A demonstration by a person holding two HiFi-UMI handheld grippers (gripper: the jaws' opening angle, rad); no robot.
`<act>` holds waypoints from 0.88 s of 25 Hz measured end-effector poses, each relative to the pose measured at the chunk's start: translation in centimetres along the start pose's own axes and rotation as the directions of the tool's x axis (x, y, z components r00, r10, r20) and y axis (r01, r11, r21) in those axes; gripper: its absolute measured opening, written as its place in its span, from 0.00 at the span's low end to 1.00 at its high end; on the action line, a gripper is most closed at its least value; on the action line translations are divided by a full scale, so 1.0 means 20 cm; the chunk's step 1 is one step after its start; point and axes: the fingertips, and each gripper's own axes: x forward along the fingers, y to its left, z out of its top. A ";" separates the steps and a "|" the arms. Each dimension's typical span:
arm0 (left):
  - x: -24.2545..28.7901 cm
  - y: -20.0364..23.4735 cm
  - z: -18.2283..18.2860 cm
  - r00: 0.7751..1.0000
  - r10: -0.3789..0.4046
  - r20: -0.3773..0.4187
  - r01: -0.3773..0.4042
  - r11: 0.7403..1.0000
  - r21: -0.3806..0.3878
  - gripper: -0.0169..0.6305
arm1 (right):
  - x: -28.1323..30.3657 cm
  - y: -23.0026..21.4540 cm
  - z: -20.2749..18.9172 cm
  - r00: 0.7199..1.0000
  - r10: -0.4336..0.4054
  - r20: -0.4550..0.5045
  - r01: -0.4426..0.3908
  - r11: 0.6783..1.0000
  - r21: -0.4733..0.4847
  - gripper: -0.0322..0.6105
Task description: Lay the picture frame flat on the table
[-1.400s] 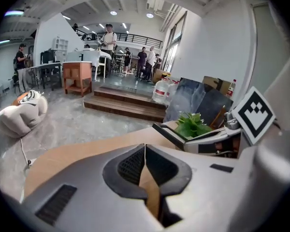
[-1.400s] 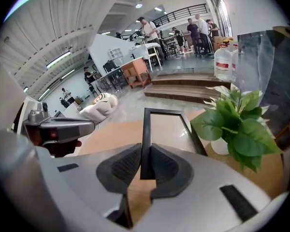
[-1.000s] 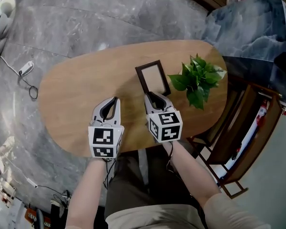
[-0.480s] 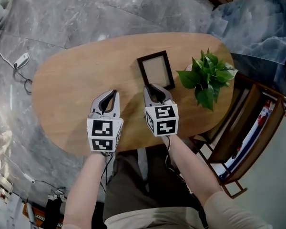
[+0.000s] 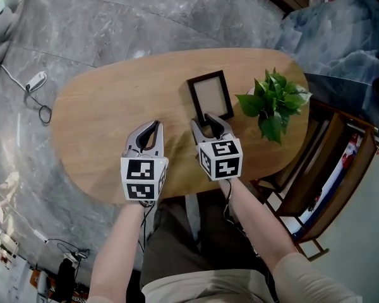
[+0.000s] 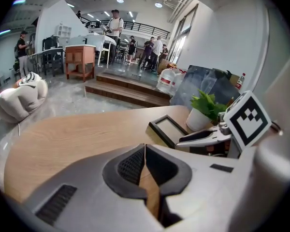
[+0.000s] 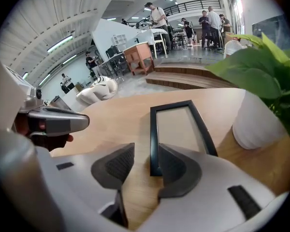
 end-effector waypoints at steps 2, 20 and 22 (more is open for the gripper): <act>-0.05 -0.02 0.05 1.000 -0.003 0.007 0.002 1.000 0.012 0.04 | -0.06 0.02 0.04 1.000 0.004 0.006 -0.004 1.000 -0.010 0.26; -0.84 -0.18 0.82 0.978 0.060 0.198 -0.072 0.996 0.053 0.04 | -1.01 0.31 0.90 0.957 0.056 0.284 -0.019 0.991 -0.132 0.08; -0.96 -0.24 0.92 0.973 0.059 0.223 -0.075 0.995 0.065 0.04 | -1.15 0.35 0.99 0.947 0.071 0.312 -0.024 0.988 -0.154 0.08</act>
